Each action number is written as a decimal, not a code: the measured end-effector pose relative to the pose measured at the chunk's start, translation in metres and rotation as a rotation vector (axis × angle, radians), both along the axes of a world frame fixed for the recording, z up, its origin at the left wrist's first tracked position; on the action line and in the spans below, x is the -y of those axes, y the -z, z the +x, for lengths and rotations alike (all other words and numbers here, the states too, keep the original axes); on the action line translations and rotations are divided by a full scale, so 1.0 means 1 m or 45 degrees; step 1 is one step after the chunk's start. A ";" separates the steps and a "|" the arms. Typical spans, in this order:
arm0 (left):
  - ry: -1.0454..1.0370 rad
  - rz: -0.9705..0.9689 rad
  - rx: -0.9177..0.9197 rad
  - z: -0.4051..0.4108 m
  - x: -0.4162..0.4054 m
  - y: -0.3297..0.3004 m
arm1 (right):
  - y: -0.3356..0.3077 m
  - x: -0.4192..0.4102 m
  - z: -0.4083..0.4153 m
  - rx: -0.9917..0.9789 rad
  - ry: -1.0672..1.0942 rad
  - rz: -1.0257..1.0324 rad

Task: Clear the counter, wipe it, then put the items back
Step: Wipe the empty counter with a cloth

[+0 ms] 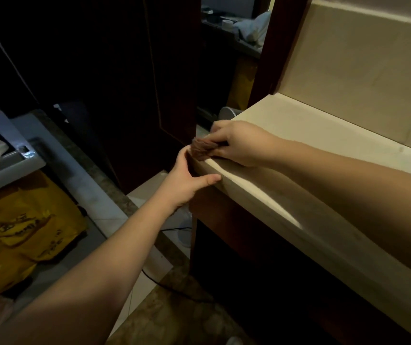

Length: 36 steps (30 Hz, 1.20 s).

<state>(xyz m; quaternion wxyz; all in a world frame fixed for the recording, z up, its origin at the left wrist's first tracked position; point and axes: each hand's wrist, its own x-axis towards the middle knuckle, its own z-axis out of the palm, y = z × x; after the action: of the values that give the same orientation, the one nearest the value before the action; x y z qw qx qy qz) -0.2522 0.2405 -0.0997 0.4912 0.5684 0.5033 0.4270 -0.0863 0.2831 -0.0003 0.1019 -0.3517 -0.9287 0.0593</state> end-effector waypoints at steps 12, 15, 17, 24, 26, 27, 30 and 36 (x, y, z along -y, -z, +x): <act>-0.281 -0.245 0.656 0.011 -0.007 -0.025 | -0.004 0.011 -0.002 0.081 0.091 -0.019; -0.381 -0.168 0.489 0.019 -0.016 -0.027 | -0.004 0.029 0.028 0.096 0.046 -0.072; -0.403 -0.099 0.366 0.023 -0.018 -0.023 | -0.003 0.044 0.052 0.078 0.017 -0.112; -0.439 0.012 0.243 0.029 -0.017 -0.020 | -0.001 0.000 0.030 0.044 0.198 0.035; -0.447 0.042 0.210 0.028 -0.017 -0.018 | 0.000 -0.010 0.026 0.032 0.275 0.090; -0.444 0.052 0.209 0.027 -0.017 -0.017 | 0.000 -0.007 0.026 0.026 0.277 0.094; -0.416 0.073 0.218 0.025 -0.019 -0.015 | 0.001 0.021 0.036 0.005 0.149 0.035; -0.375 0.071 0.225 0.024 -0.026 -0.009 | -0.002 0.011 0.045 0.069 0.206 -0.022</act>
<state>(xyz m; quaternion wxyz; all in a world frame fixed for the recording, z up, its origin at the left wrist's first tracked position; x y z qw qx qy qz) -0.2286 0.2661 -0.0911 0.4497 0.4622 0.5239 0.5565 -0.0417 0.2720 0.0013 0.0781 -0.4278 -0.8992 0.0491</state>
